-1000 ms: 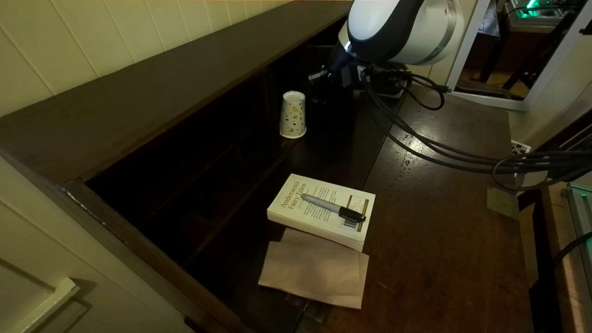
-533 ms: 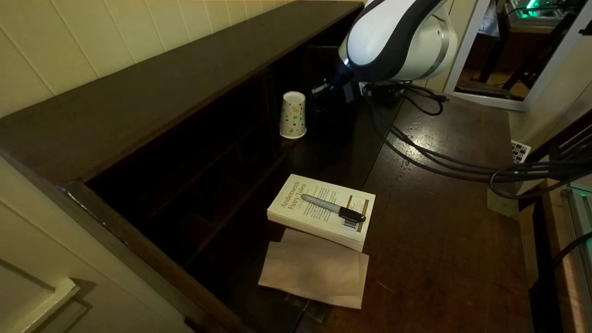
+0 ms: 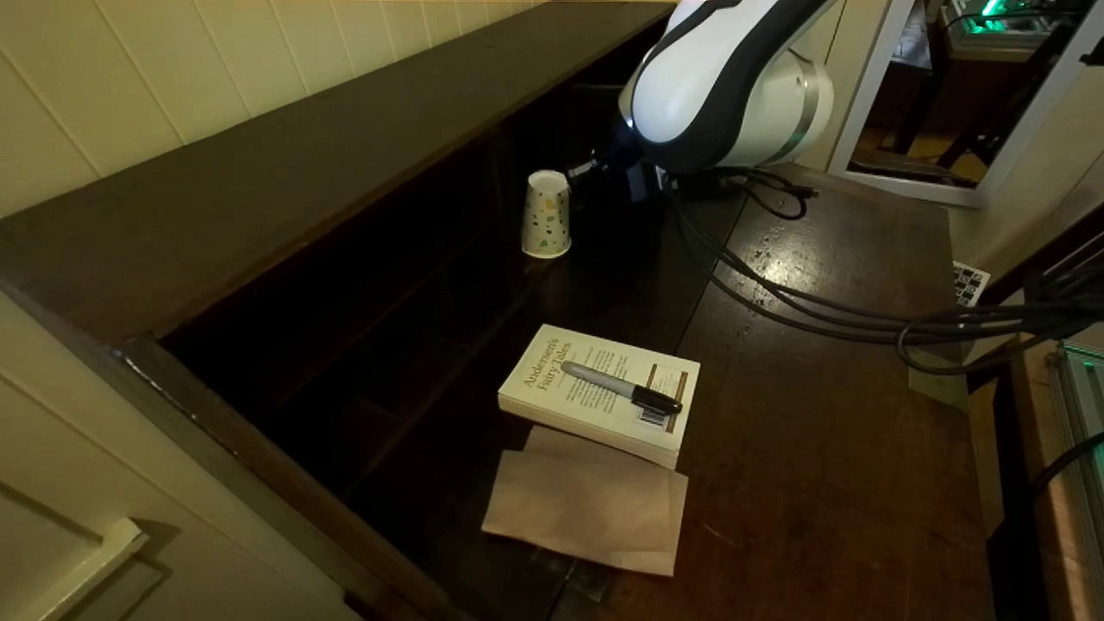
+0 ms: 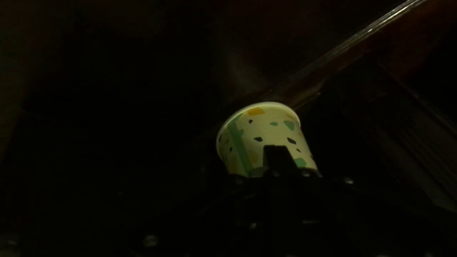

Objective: Open the small door completely, then place the cup inside, and then close the door

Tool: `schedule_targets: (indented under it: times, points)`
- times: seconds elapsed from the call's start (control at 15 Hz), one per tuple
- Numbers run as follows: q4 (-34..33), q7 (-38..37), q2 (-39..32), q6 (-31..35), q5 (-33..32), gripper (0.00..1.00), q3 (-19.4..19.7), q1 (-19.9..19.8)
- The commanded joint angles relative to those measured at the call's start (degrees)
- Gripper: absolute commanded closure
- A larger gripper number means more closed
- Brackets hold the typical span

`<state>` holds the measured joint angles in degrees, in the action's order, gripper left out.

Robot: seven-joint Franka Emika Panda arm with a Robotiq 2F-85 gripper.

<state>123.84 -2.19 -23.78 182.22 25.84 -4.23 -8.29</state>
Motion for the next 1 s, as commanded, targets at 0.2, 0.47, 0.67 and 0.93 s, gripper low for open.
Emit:
schedule_targets:
  times: [0.2,0.47,0.67,0.93]
  points:
    - [-3.42,0.76,-3.74,2.10,-1.27,1.00,2.89,2.33]
    - [-4.95,1.20,-4.79,2.76,-0.90,1.00,3.38,2.65]
    - [-6.40,1.87,-6.01,4.12,-0.89,1.00,2.37,2.29]
    - [-8.30,2.45,-8.01,5.39,-0.88,1.00,2.43,2.72]
